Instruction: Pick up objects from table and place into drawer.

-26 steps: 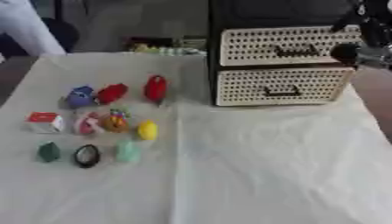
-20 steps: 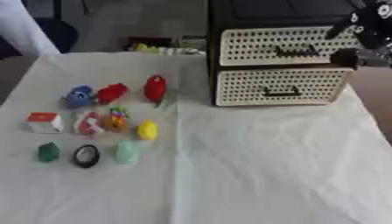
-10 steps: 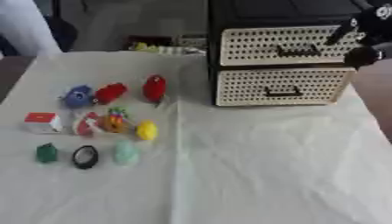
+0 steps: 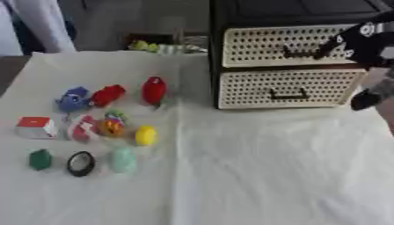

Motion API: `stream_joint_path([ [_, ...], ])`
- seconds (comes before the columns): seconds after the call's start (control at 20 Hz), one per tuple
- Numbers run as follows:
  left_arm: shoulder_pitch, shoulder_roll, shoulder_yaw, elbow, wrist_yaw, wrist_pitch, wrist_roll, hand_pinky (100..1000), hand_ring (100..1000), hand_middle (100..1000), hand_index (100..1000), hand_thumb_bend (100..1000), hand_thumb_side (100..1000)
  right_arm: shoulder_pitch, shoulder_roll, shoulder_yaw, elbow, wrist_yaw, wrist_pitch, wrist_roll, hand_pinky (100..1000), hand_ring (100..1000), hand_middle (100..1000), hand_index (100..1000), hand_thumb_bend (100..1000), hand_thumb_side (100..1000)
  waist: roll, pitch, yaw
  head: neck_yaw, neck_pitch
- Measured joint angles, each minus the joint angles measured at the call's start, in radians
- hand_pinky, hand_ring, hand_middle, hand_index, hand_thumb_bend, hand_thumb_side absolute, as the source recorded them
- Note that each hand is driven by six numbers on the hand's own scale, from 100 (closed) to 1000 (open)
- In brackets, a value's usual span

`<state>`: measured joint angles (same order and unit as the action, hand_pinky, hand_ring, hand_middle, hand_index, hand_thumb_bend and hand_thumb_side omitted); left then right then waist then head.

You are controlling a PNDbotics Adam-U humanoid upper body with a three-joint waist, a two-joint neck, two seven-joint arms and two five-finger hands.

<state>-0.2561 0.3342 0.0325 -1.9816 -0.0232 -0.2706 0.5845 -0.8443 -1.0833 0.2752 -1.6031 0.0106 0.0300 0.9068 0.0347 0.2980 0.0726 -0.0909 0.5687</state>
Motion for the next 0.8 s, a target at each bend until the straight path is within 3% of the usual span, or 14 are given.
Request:
stream_joint_path([
  [0.2, -0.002, 0.0, -0.003, 0.0, 0.0, -0.002, -0.002, 353, 567, 634, 842, 100, 926, -0.014, 0.006, 0.008, 0.014, 0.008, -0.028, 0.001, 122, 179, 136, 916, 695, 278, 0.0, 0.006, 0.0, -0.001, -0.004],
  [0.55, -0.007, 0.0, -0.005, 0.0, 0.0, -0.002, -0.003, 353, 567, 635, 842, 100, 928, -0.042, 0.014, -0.008, 0.017, 0.055, -0.028, 0.001, 126, 180, 133, 917, 689, 333, 0.0, 0.009, -0.003, -0.003, -0.008],
  [0.8, -0.007, 0.0, -0.005, 0.0, 0.0, -0.002, -0.004, 353, 568, 636, 842, 100, 928, -0.063, 0.017, -0.034, 0.015, 0.102, 0.005, 0.002, 125, 178, 130, 922, 680, 367, 0.0, 0.01, -0.003, -0.015, -0.014],
])
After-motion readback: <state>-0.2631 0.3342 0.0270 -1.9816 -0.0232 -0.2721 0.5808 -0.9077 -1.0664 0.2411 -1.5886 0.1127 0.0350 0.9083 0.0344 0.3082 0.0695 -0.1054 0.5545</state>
